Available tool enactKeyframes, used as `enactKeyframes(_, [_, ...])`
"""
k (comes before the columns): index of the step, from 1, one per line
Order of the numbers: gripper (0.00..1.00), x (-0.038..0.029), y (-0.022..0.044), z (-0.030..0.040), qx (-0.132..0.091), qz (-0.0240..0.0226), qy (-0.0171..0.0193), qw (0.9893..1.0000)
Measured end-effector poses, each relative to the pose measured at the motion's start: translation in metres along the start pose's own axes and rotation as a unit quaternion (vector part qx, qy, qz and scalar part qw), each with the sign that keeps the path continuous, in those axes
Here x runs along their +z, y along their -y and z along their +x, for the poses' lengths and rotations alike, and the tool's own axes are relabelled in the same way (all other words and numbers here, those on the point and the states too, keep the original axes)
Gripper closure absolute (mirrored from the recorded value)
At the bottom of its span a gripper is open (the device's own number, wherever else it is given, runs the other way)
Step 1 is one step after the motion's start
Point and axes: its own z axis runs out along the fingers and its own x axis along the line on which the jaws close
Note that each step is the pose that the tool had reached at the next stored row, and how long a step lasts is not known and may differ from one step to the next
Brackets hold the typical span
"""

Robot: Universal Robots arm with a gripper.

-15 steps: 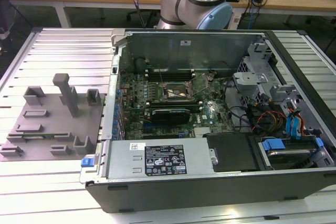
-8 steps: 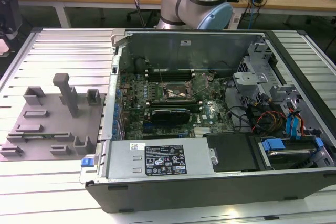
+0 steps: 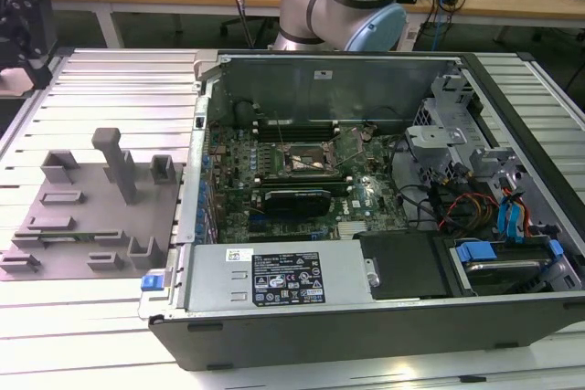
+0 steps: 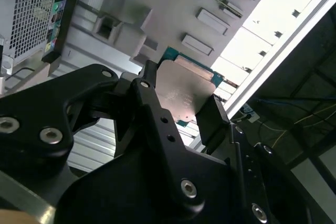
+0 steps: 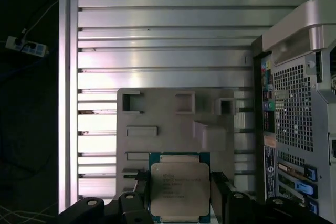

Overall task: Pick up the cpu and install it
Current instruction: 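Pick up the cpu and move it towards the insertion slot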

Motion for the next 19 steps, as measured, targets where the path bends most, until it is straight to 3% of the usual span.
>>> enactKeyframes(2, [0.45,0.0001,-0.0002,-0.0116,0.0,0.0,0.0,1.0])
enactKeyframes(8, [0.45,0.0002,-0.0004,-0.0261,0.0,0.0,0.0,1.0])
enactKeyframes(12, [0.45,0.0003,-0.0006,-0.0418,0.0,0.0,0.0,1.0])
enactKeyframes(16, [0.45,0.0003,-0.0008,-0.0509,0.0,0.0,0.0,1.0])
enactKeyframes(19, [0.45,0.0004,-0.0008,-0.0533,0.0,0.0,0.0,1.0])
